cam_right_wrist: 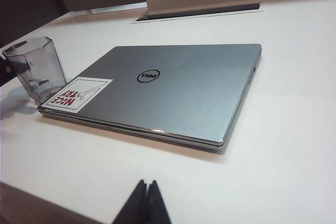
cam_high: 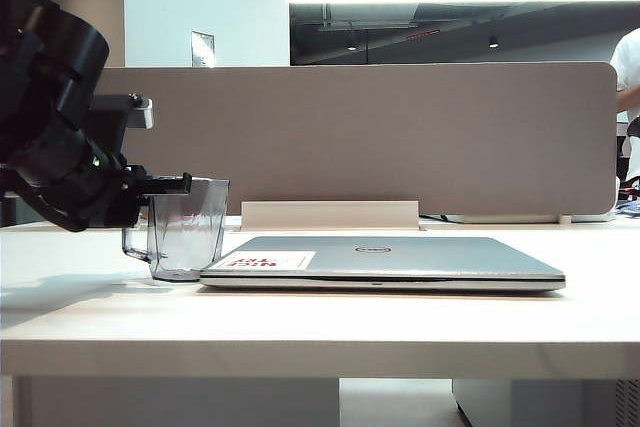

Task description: Pick up the water cup and place it on the left side of the laptop.

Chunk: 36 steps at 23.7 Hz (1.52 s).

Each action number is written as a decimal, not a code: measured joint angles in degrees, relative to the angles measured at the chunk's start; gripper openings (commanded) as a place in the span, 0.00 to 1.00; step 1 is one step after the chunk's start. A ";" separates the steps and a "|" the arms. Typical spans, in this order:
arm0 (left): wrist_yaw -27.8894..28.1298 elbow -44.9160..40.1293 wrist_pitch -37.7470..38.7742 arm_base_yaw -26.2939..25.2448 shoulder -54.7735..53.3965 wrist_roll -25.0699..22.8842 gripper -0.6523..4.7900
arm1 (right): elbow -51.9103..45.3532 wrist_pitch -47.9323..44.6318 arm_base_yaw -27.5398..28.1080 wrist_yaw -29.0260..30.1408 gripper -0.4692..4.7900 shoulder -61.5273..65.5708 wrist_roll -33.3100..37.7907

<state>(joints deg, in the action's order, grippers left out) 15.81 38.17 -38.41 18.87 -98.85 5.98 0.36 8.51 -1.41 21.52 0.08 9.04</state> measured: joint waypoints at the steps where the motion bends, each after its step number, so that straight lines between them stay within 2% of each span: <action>1: 0.79 0.00 -0.74 0.00 -0.61 -0.17 0.11 | 0.00 0.02 0.00 0.00 0.08 0.00 0.00; 8: 1.40 0.17 -2.14 -2.58 -1.66 -0.66 0.11 | 0.00 0.02 0.00 0.00 0.08 0.00 0.00; 15: -0.44 0.20 -1.90 -4.55 -1.68 -0.61 0.12 | 0.00 0.02 0.00 -0.20 0.08 0.00 0.00; 16: -0.46 0.22 -1.88 -4.55 -1.66 -0.63 0.13 | 0.00 0.00 0.00 -0.26 0.08 0.00 0.00; 18: -0.46 0.24 -1.73 -4.52 -1.79 -0.63 0.23 | 0.00 0.02 0.00 -0.31 0.08 0.00 0.00; 26: -0.48 0.20 0.04 -4.50 -2.05 -1.16 0.24 | 0.00 0.02 0.00 -0.31 0.08 0.00 0.00; 28: -0.48 0.20 0.11 -4.52 -2.05 -1.22 0.29 | 0.00 0.02 0.00 -0.31 0.08 0.00 0.00; 30: -0.48 0.20 0.59 -4.52 -2.03 -1.22 0.30 | 0.00 0.00 0.00 -0.28 0.08 0.00 0.00; 36: -0.48 0.17 6.05 -4.50 0.33 -1.27 0.30 | 0.00 0.02 0.00 -0.31 0.08 0.00 0.00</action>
<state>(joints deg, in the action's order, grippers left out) 15.33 38.35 -32.36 14.37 -98.52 4.71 0.36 8.54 -1.41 21.21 0.08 9.04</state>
